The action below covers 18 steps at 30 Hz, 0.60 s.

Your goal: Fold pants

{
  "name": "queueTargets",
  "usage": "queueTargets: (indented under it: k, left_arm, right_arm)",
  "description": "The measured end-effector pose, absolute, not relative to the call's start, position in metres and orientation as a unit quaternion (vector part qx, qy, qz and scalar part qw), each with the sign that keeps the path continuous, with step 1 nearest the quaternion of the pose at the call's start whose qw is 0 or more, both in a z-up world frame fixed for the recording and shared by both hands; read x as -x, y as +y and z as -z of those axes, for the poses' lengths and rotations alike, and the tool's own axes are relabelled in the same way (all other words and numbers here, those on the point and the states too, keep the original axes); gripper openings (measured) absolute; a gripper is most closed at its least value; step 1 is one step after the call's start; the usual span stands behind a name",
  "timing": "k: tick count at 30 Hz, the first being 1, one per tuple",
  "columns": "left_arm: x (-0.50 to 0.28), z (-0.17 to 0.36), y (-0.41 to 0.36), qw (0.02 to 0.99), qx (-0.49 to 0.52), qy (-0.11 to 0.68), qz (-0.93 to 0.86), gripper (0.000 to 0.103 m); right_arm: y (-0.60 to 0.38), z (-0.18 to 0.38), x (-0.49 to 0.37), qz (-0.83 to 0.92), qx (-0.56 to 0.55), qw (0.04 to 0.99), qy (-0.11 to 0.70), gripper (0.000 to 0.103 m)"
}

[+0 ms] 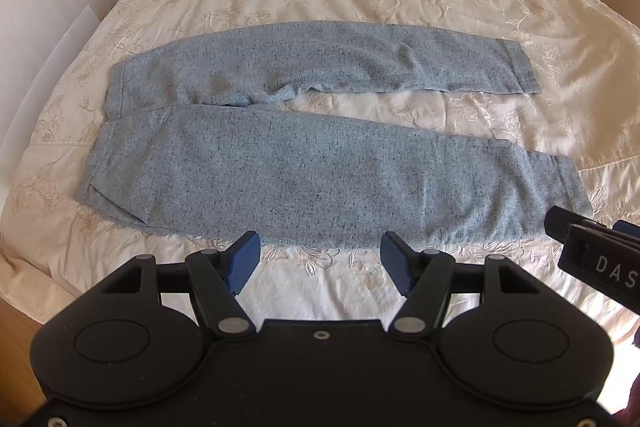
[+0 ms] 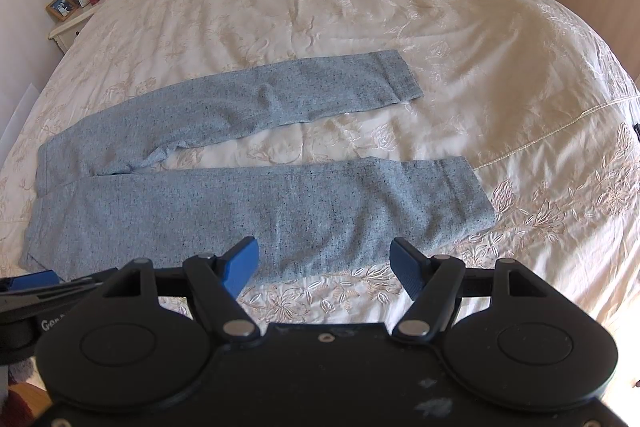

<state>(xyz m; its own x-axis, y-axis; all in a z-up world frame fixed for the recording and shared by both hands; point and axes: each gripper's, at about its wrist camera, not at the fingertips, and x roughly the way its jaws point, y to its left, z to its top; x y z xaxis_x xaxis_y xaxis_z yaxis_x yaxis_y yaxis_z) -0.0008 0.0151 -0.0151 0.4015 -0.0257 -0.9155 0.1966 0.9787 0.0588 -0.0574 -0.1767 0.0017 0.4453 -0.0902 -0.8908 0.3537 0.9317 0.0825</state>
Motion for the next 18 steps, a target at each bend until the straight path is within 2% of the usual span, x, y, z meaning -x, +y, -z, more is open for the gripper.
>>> queueTargets:
  k: [18]
  left_arm:
    - [0.0018,0.0189,0.0161,0.831,-0.080,0.546,0.069,0.068]
  right_arm:
    - [-0.1731,0.0014,0.0553,0.133,-0.128,0.837,0.514,0.075]
